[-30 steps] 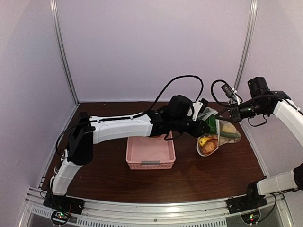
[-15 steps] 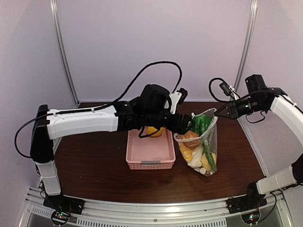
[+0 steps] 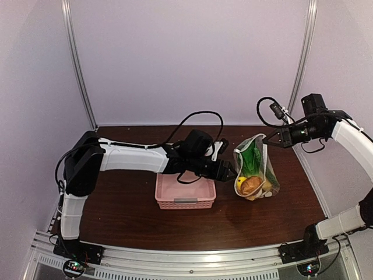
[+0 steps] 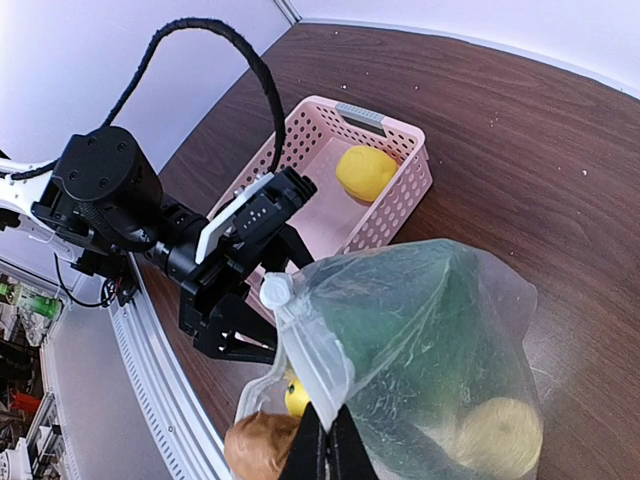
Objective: Place the food in the zip-top bag and seal the zipper
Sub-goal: Adjust the fake vegetable in the zipper food storage bag, then adjust the zipper food storage bag.
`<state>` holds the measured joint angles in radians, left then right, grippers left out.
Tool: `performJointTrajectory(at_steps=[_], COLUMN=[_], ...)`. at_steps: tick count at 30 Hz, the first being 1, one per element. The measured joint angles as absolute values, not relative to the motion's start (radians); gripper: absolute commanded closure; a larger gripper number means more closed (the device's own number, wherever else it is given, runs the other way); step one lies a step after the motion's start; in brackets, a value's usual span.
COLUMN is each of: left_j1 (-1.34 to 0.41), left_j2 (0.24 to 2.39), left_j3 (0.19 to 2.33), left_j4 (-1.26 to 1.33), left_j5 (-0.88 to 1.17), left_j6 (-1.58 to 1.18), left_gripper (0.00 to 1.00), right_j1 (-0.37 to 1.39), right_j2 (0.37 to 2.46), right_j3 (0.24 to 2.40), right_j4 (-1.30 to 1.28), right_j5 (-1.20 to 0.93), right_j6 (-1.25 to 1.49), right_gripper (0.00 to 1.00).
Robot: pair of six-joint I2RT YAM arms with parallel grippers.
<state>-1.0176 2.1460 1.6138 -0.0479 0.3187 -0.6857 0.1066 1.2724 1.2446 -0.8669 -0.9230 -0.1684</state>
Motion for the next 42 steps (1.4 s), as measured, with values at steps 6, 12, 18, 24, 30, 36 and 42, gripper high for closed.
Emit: performJointTrajectory(at_steps=[6,12,18,24,30,36,42], left_j1=[-1.031,-1.049,-1.069,-1.071,-1.071,-1.071,-1.087], left_j2=[2.128,1.946,1.945,2.051,2.139,2.156,2.021], left_j3=[1.579,1.36,1.393,1.525,1.646,1.766,1.876], left_j4=[0.007,0.083,0.162,0.124,0.011,-0.126,-0.2], left_j5=[0.301,0.176,0.192,0.21,0.227,0.233,0.12], left_j6=[-0.744,-0.785,-0.799,-0.802,-0.784,-0.725,-0.62], left_gripper=[0.33,0.31,0.41,0.5,1.0,1.0,1.0], right_j1=[0.106,0.106,0.106,0.106,0.106,0.104,0.041], right_j2=[1.266,1.238,1.228,1.223,1.207,1.209,1.232], right_j3=[1.234,1.23,1.221,1.219,1.211,1.243,1.337], right_j4=[-0.859,-0.854,-0.846,-0.841,-0.841,-0.897,-0.964], right_j5=[-0.923,-0.911,-0.907,-0.907,-0.905,-0.805,-0.651], right_j6=[-0.158,-0.15,-0.15,-0.15,-0.149,-0.204,-0.242], right_gripper=[1.0,1.0,1.0,1.0,1.0,1.0,0.99])
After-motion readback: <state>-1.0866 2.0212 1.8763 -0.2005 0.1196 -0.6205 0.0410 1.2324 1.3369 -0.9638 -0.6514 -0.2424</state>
